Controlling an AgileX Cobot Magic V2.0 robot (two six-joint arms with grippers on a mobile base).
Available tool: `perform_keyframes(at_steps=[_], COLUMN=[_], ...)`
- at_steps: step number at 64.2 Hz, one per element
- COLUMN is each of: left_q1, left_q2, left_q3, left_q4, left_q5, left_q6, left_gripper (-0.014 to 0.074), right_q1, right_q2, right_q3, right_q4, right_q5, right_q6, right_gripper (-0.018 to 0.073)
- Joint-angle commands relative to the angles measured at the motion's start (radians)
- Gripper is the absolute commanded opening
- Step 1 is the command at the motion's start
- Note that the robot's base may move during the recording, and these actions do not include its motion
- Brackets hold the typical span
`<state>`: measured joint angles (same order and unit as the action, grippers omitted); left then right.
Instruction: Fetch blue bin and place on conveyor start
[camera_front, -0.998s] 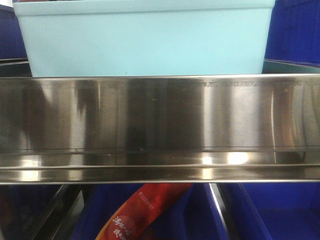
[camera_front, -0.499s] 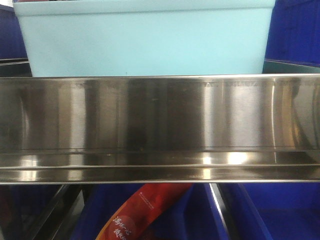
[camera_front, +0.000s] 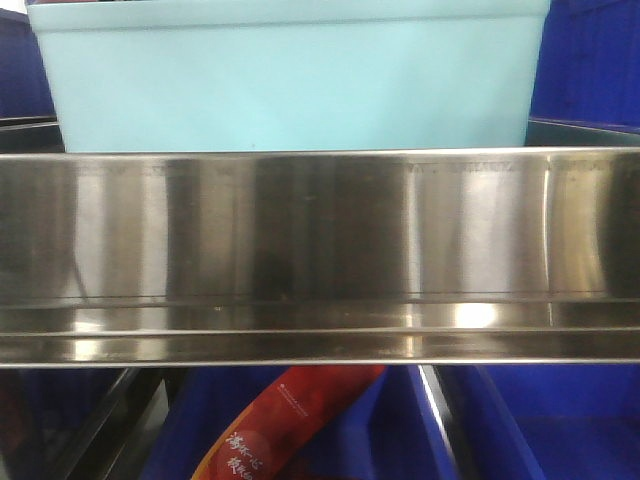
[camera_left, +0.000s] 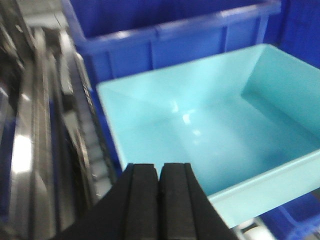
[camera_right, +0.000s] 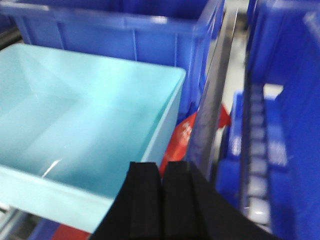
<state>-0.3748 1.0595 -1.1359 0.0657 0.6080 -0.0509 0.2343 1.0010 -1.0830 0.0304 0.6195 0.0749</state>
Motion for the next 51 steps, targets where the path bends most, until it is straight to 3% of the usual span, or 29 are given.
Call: perform_keyframes(at_steps=[1,11,19,24,34,51], left_q1=[-0.032,-0.083,-0.091,-0.089,-0.089,-0.046], left_q2=[0.084,0.257,0.369,0.415,0.485,0.531], left_q3=[-0.087,-0.256,-0.356,-0.401,-0.443,-0.455], left_q4=[0.081,0.22,0.28,0.303,0.366,0.346], left_q5=[0.033,0.129,0.209,0.252,0.287,0.289], left_q6=[-0.126,-0.333,-0.448,-0.489,-0.564,-0.604], left_gripper=[-0.0111,-0.0111,-0.0111,-0.0111,-0.0111,-0.0111], right_q1=[0.001,0.014,0.018,0.018,0.025,0.065], right_q2=[0.068,0.225,0.356,0.421,0.517,0.632], right_q3=[-0.061,-0.205,-0.32,-0.383,-0.474,-0.571], right_q4=[-0.007,-0.04,-0.182,-0.243,-0.239,-0.239], right_q5=[0.013,0.095,0.231,0.29,0.343,0.372], right_q6=[0.08,0.145,0.29,0.348,0.353,0.353], right_gripper=[-0.0143,-0.0143,-0.0143,-0.0143,-0.0143,-0.0143])
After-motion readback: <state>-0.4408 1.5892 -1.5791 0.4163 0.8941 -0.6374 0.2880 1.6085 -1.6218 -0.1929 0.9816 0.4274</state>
